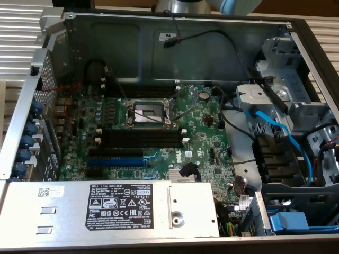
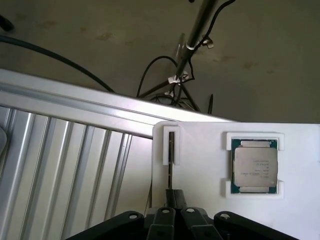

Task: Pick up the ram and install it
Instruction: 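Pick up the ram and move it above insertion slot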

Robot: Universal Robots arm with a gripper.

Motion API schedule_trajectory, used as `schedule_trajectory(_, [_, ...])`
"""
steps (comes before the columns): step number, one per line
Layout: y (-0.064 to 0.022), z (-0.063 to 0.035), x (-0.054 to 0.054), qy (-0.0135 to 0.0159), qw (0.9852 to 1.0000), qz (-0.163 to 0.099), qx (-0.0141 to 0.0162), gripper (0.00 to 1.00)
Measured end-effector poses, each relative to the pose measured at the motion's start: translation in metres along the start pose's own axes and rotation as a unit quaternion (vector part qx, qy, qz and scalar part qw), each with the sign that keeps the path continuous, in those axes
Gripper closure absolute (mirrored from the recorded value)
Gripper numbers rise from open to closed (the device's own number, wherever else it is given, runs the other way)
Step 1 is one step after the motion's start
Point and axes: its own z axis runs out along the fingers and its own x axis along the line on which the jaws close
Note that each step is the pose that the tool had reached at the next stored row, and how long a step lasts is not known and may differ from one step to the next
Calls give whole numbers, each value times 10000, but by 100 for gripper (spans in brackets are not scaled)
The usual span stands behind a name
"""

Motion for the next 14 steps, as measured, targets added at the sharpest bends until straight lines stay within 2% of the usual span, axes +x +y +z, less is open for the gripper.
schedule_trajectory(4, [-26,6,7,-1,10000,-1,-1,90])
schedule_trajectory(14, [-26,5,7,-1,10000,-1,-2,90])
